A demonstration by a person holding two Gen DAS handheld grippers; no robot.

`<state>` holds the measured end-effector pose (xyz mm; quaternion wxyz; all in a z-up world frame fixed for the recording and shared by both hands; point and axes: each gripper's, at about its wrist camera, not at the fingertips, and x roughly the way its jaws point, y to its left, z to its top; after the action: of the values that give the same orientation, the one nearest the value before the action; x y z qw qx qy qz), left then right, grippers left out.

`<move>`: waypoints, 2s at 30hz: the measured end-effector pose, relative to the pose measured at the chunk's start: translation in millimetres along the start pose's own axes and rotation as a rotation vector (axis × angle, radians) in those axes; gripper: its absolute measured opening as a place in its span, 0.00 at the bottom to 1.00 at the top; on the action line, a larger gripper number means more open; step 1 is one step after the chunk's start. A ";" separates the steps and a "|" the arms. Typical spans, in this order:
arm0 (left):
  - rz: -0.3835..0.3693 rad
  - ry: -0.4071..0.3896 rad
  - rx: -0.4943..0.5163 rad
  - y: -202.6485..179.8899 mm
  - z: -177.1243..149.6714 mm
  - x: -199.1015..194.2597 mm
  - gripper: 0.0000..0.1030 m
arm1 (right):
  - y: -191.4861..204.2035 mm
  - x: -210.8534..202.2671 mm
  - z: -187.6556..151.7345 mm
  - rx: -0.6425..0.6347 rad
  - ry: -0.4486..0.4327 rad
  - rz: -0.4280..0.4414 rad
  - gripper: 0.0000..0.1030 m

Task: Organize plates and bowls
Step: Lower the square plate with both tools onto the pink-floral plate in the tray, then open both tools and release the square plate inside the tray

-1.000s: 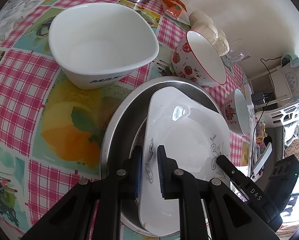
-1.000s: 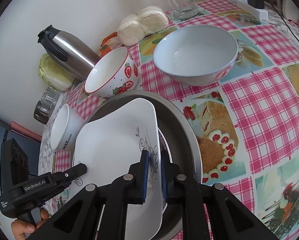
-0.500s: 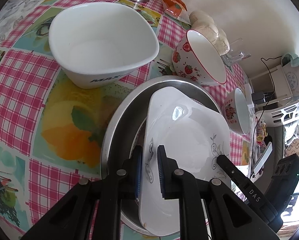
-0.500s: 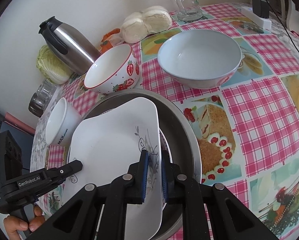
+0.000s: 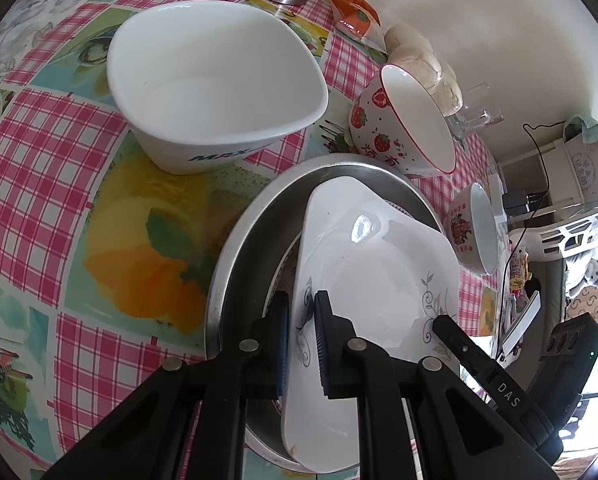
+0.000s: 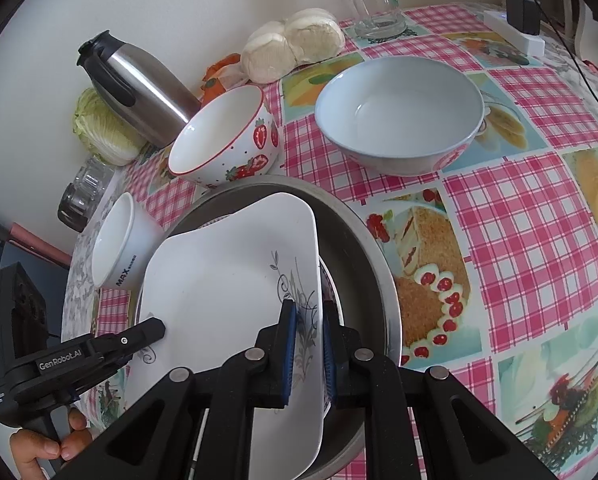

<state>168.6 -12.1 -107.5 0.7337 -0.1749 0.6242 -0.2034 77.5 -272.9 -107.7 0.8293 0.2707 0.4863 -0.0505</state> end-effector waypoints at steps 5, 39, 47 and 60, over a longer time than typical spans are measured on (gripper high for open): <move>-0.004 0.000 -0.006 0.6 0.6 0.6 0.12 | -2.5 -0.5 1.1 0.004 0.008 0.014 0.15; 0.079 0.034 0.045 -19.2 -0.6 3.3 0.19 | 10.4 -17.6 2.6 -0.064 0.007 -0.023 0.14; 0.095 -0.016 0.062 -29.9 -0.4 -10.0 0.29 | 10.8 -14.9 1.8 -0.066 0.018 -0.022 0.14; 0.211 -0.156 0.098 -35.2 11.6 -40.9 0.74 | 31.5 -29.1 5.1 -0.137 -0.065 -0.017 0.59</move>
<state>171.6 -21.1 -53.1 0.8050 -0.0873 0.5696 -0.1411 77.2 -254.0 -68.9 0.8609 0.2072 0.4636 -0.0330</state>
